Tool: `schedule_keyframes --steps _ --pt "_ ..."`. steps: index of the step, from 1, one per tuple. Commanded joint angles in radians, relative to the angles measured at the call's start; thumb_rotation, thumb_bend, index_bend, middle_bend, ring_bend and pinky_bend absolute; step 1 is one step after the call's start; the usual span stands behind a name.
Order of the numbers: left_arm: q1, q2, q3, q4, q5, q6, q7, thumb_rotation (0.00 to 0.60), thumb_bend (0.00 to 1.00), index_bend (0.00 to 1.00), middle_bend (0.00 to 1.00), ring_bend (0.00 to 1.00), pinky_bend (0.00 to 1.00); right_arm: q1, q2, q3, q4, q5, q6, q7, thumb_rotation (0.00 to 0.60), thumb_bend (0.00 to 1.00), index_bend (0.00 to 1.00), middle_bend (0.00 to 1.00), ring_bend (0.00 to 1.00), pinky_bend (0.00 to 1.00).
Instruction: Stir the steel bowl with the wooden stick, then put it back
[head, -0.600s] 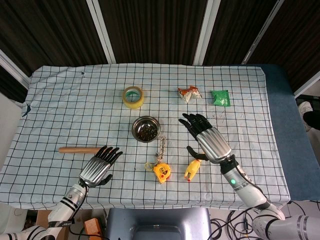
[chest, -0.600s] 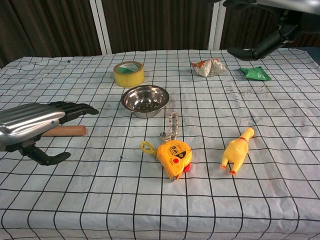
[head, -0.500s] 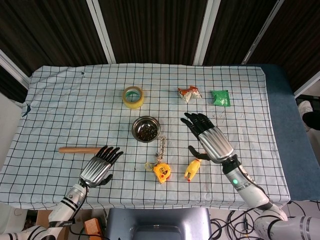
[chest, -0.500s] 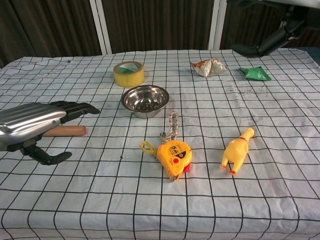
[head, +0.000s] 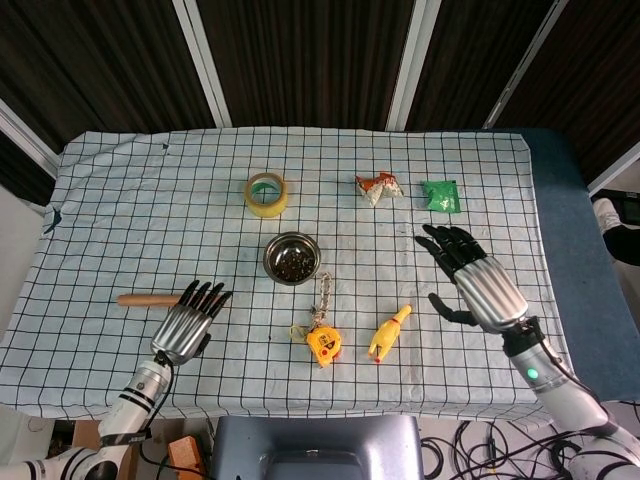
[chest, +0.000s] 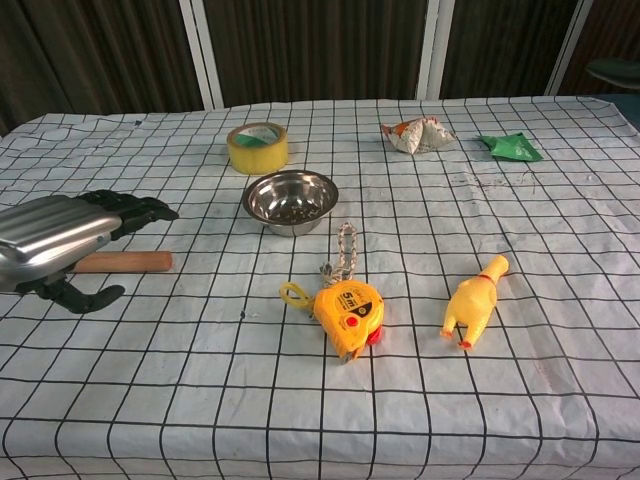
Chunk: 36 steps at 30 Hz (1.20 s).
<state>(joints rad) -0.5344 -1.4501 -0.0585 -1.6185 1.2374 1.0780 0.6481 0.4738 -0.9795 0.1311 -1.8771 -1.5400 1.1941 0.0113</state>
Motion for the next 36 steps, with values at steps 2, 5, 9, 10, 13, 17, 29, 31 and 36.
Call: schedule_keyframes --steps 2,5,9,10,13,17,29,31,36 --pt "-0.002 -0.058 -0.020 0.178 0.013 0.046 -0.012 0.600 0.43 0.00 0.07 0.00 0.00 -0.101 0.028 -0.077 0.124 -0.074 0.104 0.067 0.600 0.34 0.00 0.00 0.00 0.08" --pt "-0.009 -0.087 -0.021 0.249 0.008 0.042 0.001 0.600 0.43 0.01 0.11 0.00 0.00 -0.147 0.014 -0.114 0.208 -0.106 0.152 0.106 0.600 0.34 0.00 0.00 0.00 0.08" --pt "-0.013 -0.139 -0.011 0.348 0.014 0.057 0.062 0.600 0.41 0.10 0.19 0.02 0.00 -0.168 0.006 -0.153 0.288 -0.121 0.141 0.182 0.600 0.34 0.00 0.00 0.00 0.08" --pt "-0.010 -0.150 -0.010 0.359 0.000 0.059 0.097 0.600 0.41 0.11 0.19 0.02 0.00 -0.171 0.010 -0.162 0.301 -0.128 0.139 0.197 0.600 0.34 0.00 0.00 0.00 0.08" --pt "-0.004 -0.165 0.000 0.352 -0.024 0.082 0.217 0.600 0.37 0.14 0.22 0.04 0.00 -0.179 0.015 -0.176 0.325 -0.151 0.148 0.220 0.600 0.34 0.00 0.00 0.00 0.08" --pt "0.004 -0.189 0.007 0.345 -0.030 0.104 0.270 0.600 0.36 0.18 0.27 0.06 0.00 -0.169 0.015 -0.182 0.349 -0.152 0.124 0.263 0.600 0.34 0.00 0.00 0.00 0.08" --pt "-0.004 -0.280 -0.003 0.501 -0.025 0.123 0.325 0.600 0.35 0.29 0.27 0.09 0.00 -0.153 0.032 -0.212 0.387 -0.173 0.080 0.366 0.600 0.34 0.00 0.00 0.00 0.09" --pt "-0.004 -0.285 -0.005 0.521 -0.021 0.126 0.315 0.600 0.34 0.31 0.29 0.11 0.00 -0.159 0.026 -0.212 0.401 -0.175 0.094 0.381 0.600 0.33 0.00 0.00 0.00 0.10" --pt "-0.011 -0.302 -0.006 0.569 0.001 0.116 0.273 0.600 0.32 0.35 0.31 0.12 0.00 -0.167 0.022 -0.210 0.424 -0.171 0.110 0.402 0.600 0.34 0.00 0.00 0.00 0.11"
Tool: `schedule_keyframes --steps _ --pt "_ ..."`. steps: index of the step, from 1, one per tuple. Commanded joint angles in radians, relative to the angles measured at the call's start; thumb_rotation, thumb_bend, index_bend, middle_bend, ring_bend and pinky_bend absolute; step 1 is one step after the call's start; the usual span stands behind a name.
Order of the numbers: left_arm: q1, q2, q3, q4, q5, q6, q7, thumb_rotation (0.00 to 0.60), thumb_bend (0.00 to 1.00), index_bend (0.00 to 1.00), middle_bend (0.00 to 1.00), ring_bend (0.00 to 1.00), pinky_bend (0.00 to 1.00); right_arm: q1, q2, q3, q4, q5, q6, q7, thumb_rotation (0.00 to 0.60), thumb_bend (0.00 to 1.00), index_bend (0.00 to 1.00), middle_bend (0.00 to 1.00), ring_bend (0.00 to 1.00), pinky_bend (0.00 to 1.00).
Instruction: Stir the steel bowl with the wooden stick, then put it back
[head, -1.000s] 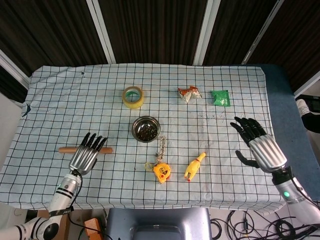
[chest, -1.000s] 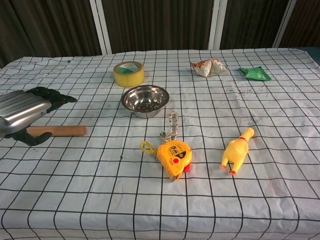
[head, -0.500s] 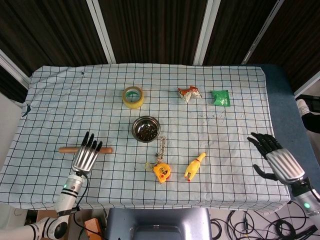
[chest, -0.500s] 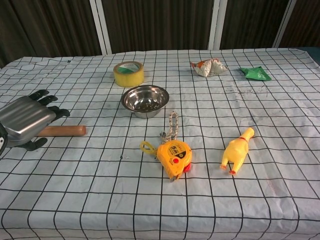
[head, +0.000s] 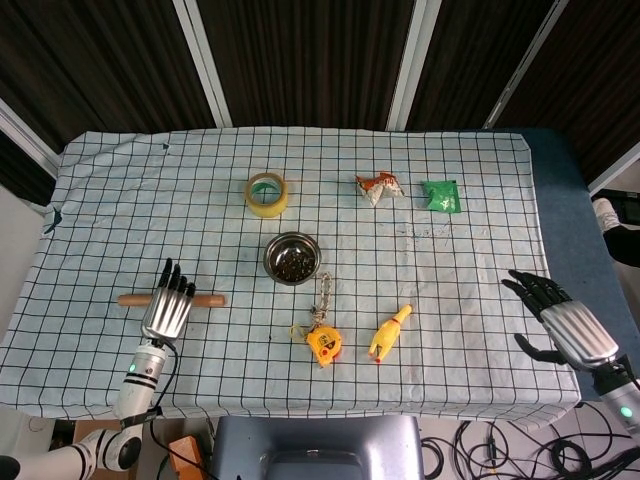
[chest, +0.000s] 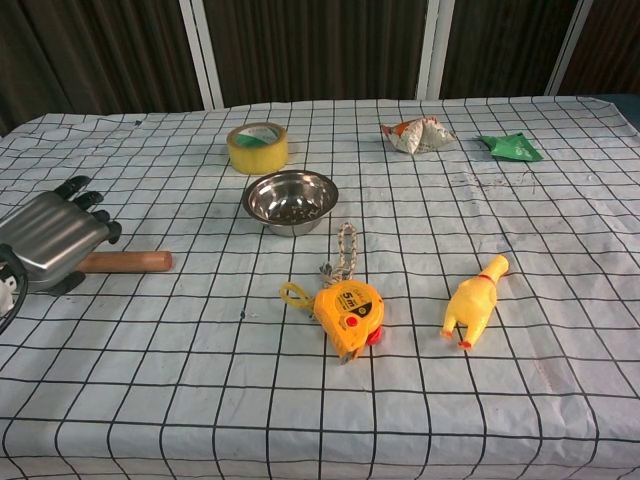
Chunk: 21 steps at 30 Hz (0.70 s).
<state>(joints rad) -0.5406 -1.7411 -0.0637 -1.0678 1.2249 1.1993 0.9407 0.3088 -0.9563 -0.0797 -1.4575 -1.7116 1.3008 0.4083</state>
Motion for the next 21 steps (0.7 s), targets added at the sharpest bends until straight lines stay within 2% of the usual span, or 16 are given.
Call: schedule_keyframes --steps 1,11,15,18,21 --pt "-0.007 -0.016 -0.002 0.026 0.016 -0.008 -0.023 0.600 0.32 0.35 0.31 0.12 0.00 -0.003 -0.005 0.001 0.008 -0.002 0.010 0.013 0.600 0.33 0.00 0.00 0.00 0.11" --pt "-0.013 -0.039 -0.008 0.033 0.020 -0.019 -0.027 0.600 0.32 0.39 0.35 0.13 0.00 -0.005 -0.017 -0.001 0.041 0.000 0.011 0.040 0.600 0.34 0.00 0.00 0.00 0.12" --pt "-0.018 -0.055 -0.011 0.056 0.028 -0.026 -0.044 0.600 0.31 0.43 0.42 0.17 0.00 -0.003 -0.018 -0.005 0.046 0.008 -0.008 0.043 0.600 0.34 0.00 0.00 0.00 0.12" --pt "-0.022 -0.062 -0.005 0.088 0.058 -0.021 -0.094 0.600 0.32 0.49 0.49 0.20 0.00 -0.003 -0.018 -0.006 0.048 0.013 -0.014 0.050 0.600 0.34 0.00 0.00 0.00 0.12" --pt "-0.027 -0.073 -0.005 0.128 0.074 -0.027 -0.144 0.600 0.33 0.53 0.52 0.23 0.00 -0.002 -0.018 -0.008 0.050 0.012 -0.018 0.052 0.600 0.33 0.00 0.00 0.00 0.12"
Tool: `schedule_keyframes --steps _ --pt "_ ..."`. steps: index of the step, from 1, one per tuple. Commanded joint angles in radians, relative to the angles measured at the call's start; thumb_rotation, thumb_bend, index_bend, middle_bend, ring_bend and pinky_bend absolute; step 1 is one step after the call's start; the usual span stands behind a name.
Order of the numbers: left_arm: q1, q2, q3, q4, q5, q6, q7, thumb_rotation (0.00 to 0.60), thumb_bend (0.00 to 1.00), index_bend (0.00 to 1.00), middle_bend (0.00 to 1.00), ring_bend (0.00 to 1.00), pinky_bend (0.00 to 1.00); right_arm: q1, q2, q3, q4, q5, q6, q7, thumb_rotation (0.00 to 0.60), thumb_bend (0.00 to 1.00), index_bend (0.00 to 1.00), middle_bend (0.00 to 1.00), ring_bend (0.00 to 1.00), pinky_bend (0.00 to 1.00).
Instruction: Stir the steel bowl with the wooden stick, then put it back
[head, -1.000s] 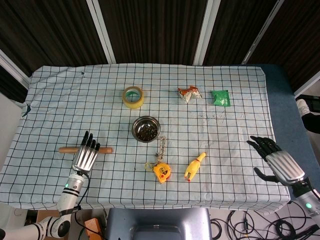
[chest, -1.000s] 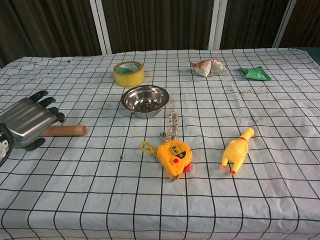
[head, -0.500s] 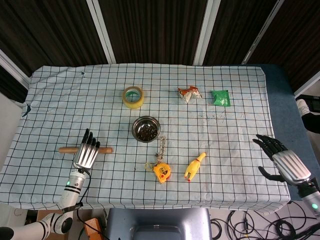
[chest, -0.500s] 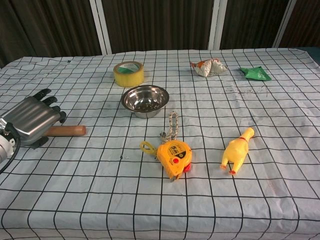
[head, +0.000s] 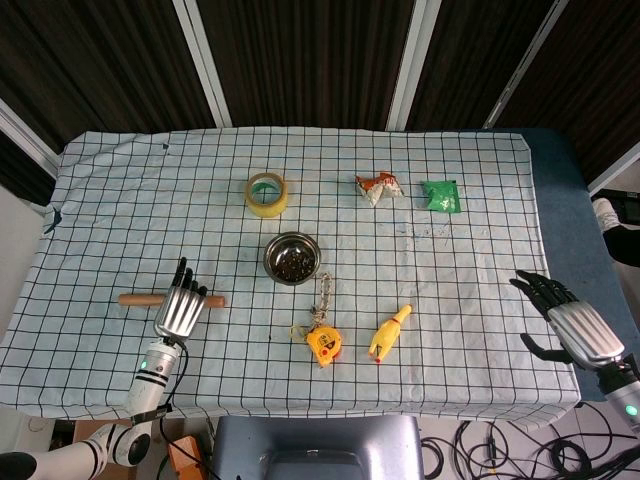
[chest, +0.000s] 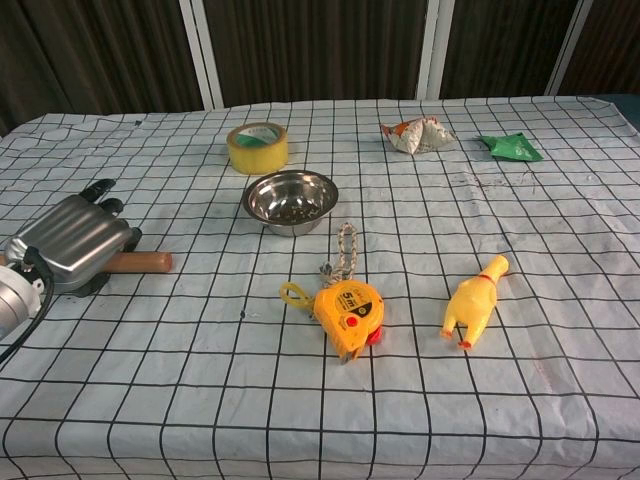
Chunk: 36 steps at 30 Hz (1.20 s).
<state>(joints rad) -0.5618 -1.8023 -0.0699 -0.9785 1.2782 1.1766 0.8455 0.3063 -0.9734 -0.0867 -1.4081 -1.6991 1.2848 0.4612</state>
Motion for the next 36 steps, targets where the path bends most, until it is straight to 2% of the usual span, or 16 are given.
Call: schedule_keyframes --steps 1,6,9,13,15,18,20,24,27,31,36 --pt "-0.007 -0.015 0.001 0.050 0.029 -0.005 -0.075 0.600 0.33 0.54 0.54 0.24 0.00 0.000 -0.001 -0.001 0.000 0.001 -0.004 -0.002 0.600 0.33 0.00 0.00 0.00 0.12" --pt "-0.009 -0.019 0.007 0.092 0.080 0.026 -0.174 0.600 0.36 0.63 0.62 0.29 0.00 0.001 -0.003 0.000 0.001 0.011 -0.014 -0.004 0.600 0.34 0.00 0.00 0.00 0.12" --pt "-0.008 -0.014 -0.003 0.110 0.116 0.075 -0.278 0.600 0.39 0.66 0.64 0.32 0.00 0.001 -0.006 -0.003 0.000 0.010 -0.019 -0.008 0.600 0.34 0.00 0.00 0.00 0.12" --pt "0.001 -0.010 -0.045 0.128 0.155 0.199 -0.443 0.600 0.41 0.67 0.65 0.36 0.01 0.002 -0.010 -0.003 0.001 0.015 -0.028 -0.016 0.600 0.34 0.00 0.00 0.00 0.12" --pt "0.005 -0.008 -0.069 0.133 0.164 0.253 -0.502 0.600 0.43 0.68 0.65 0.38 0.05 0.000 -0.011 -0.004 0.000 0.019 -0.030 -0.018 0.600 0.34 0.00 0.00 0.00 0.12" --pt "0.019 0.002 -0.113 0.111 0.156 0.315 -0.652 0.600 0.44 0.68 0.65 0.39 0.12 -0.005 -0.013 -0.006 -0.001 0.022 -0.030 -0.023 0.600 0.34 0.00 0.00 0.00 0.12" --pt "0.038 0.017 -0.144 0.065 0.134 0.332 -0.800 0.600 0.44 0.68 0.65 0.40 0.16 -0.013 -0.015 -0.009 -0.002 0.026 -0.027 -0.028 0.600 0.34 0.00 0.00 0.00 0.12" --pt "0.081 0.047 -0.190 -0.027 0.074 0.313 -1.044 0.600 0.45 0.68 0.65 0.41 0.29 -0.033 -0.017 -0.013 -0.002 0.049 -0.027 -0.049 0.600 0.33 0.00 0.00 0.00 0.12" --pt "0.116 0.078 -0.209 -0.095 0.022 0.252 -1.211 0.600 0.46 0.68 0.66 0.41 0.36 -0.051 -0.023 -0.014 -0.009 0.065 -0.022 -0.077 0.600 0.33 0.00 0.00 0.00 0.12" --pt "0.143 0.106 -0.207 -0.140 -0.001 0.198 -1.340 0.600 0.47 0.68 0.66 0.42 0.38 -0.057 -0.025 -0.017 -0.021 0.062 -0.020 -0.097 0.600 0.33 0.00 0.00 0.00 0.12" --pt "0.164 0.096 -0.201 -0.114 -0.002 0.167 -1.472 0.600 0.48 0.68 0.66 0.41 0.37 -0.057 -0.028 -0.016 -0.033 0.065 -0.032 -0.117 0.600 0.34 0.00 0.00 0.00 0.12"
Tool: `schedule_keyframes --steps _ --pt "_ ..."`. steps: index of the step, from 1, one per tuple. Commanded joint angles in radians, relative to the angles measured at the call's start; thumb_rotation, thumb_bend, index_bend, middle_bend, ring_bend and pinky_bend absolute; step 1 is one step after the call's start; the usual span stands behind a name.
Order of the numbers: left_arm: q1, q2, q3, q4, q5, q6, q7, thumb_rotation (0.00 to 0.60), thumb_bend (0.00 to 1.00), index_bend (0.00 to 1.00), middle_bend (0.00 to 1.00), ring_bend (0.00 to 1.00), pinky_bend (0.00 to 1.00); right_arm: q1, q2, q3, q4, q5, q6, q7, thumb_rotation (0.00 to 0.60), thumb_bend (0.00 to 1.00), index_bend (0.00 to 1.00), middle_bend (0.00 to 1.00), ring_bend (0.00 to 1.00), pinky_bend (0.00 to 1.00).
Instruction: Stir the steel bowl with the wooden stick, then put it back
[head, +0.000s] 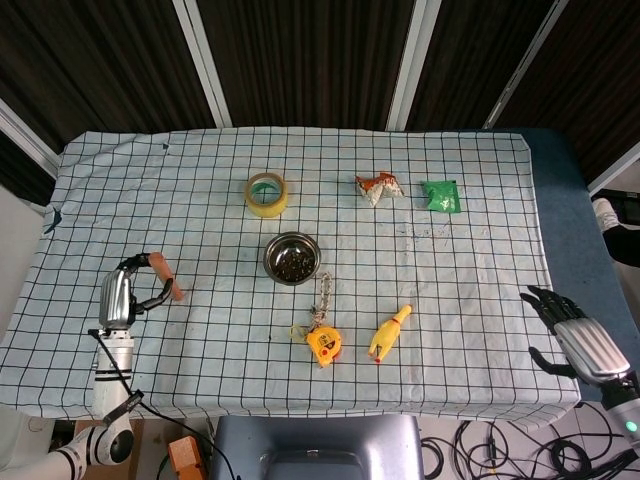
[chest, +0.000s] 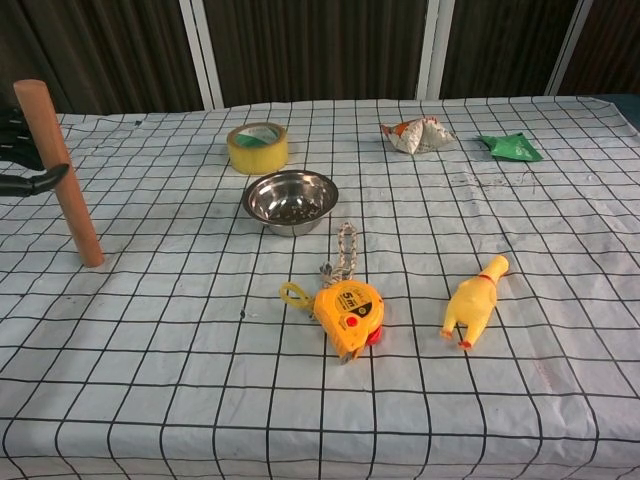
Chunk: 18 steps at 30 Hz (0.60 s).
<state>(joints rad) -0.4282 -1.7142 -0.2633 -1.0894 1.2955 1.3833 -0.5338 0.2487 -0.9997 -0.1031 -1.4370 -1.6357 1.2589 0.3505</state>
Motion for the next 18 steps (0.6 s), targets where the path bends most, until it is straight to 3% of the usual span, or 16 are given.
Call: schedule_keyframes --steps 1,7,12,18 --pt "0.034 0.001 -0.007 0.019 -0.014 -0.037 -0.116 0.600 0.48 0.68 0.66 0.41 0.36 0.002 -0.003 0.000 -0.007 0.003 -0.012 -0.010 0.600 0.33 0.00 0.00 0.00 0.12" --pt "0.049 -0.030 0.007 0.125 0.012 -0.023 -0.183 0.600 0.52 0.68 0.64 0.38 0.30 0.001 -0.005 0.000 -0.012 0.005 -0.021 -0.024 0.600 0.34 0.00 0.00 0.00 0.12" --pt "0.053 -0.025 -0.001 0.143 0.009 -0.043 -0.250 0.600 0.54 0.68 0.62 0.36 0.27 0.000 -0.008 0.001 -0.011 0.010 -0.029 -0.031 0.600 0.33 0.00 0.00 0.00 0.12" --pt "0.057 -0.007 0.024 0.192 0.048 -0.062 -0.338 0.600 0.51 0.58 0.55 0.32 0.24 -0.002 -0.008 0.005 -0.006 0.016 -0.031 -0.027 0.600 0.33 0.00 0.00 0.00 0.12"
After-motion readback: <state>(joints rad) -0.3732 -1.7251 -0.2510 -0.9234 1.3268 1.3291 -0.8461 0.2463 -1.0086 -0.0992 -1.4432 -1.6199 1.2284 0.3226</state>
